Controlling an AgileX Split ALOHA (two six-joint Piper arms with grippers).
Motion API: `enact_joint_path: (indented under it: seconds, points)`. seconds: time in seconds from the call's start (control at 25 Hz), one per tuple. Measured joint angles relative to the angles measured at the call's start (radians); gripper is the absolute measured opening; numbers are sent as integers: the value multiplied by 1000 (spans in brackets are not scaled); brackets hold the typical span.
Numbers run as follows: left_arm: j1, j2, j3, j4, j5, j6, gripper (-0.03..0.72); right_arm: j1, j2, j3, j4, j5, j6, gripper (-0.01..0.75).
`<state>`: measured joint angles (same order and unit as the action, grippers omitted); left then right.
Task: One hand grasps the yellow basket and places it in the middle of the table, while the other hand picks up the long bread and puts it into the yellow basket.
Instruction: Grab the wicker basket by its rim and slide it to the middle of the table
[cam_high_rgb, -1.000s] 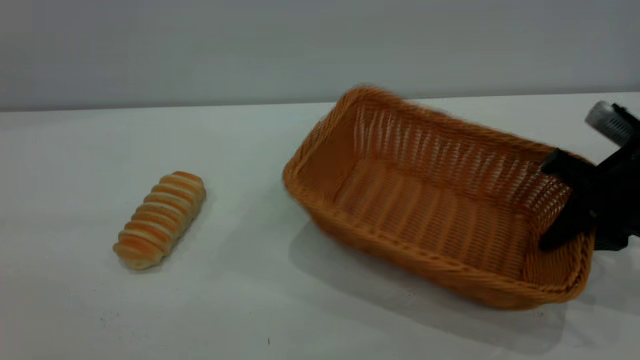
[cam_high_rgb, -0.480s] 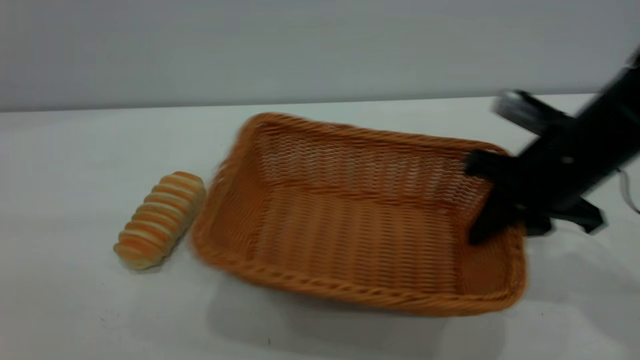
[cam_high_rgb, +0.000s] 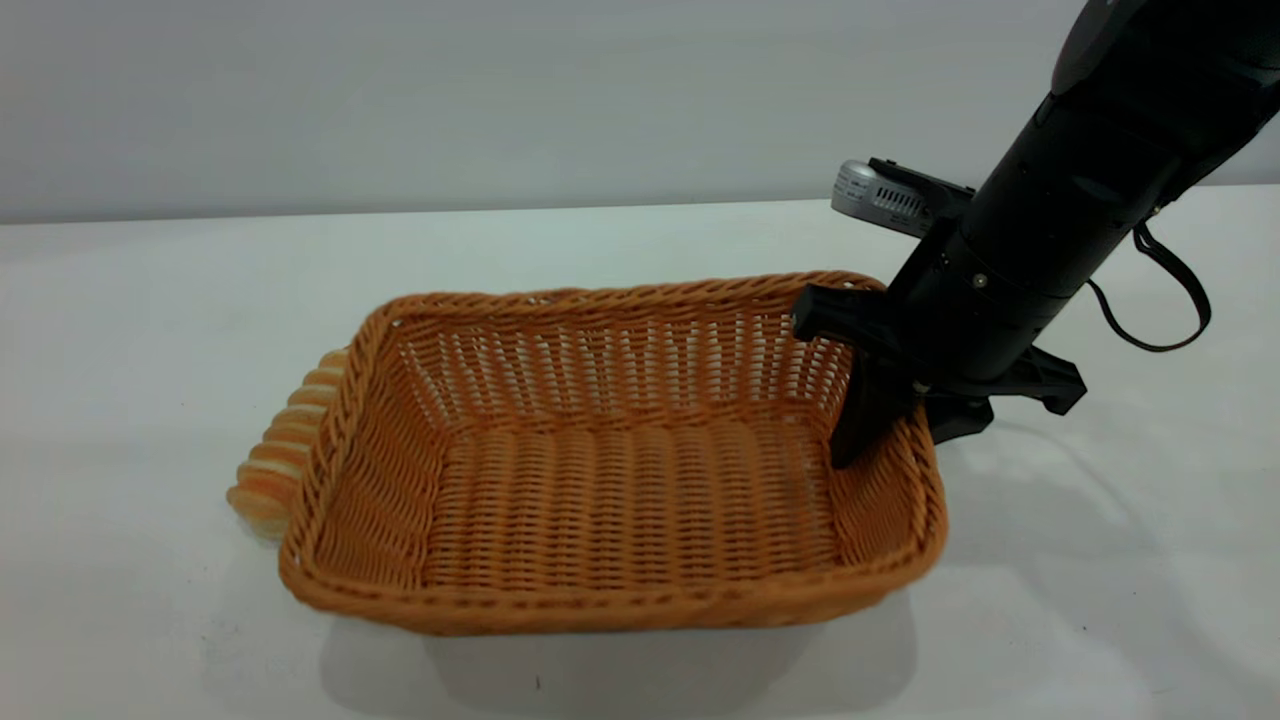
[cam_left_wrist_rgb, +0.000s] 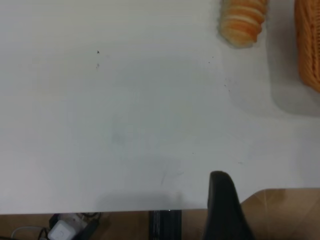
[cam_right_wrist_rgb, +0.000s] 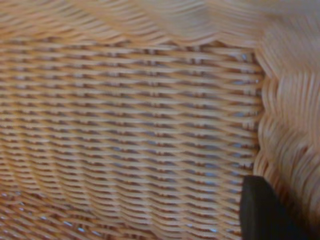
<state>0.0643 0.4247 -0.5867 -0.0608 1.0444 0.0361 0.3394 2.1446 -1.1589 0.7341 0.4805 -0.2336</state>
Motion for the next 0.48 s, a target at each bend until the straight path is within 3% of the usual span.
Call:
enact_joint_path:
  seconds: [0.28,0.48]
  points:
    - [0,0,0,2,6,0,513,-37,-38,0,-2,37,4,508]
    - [0,0,0,24,7,-5,513,-171,-150,0,-20,186,-62,567]
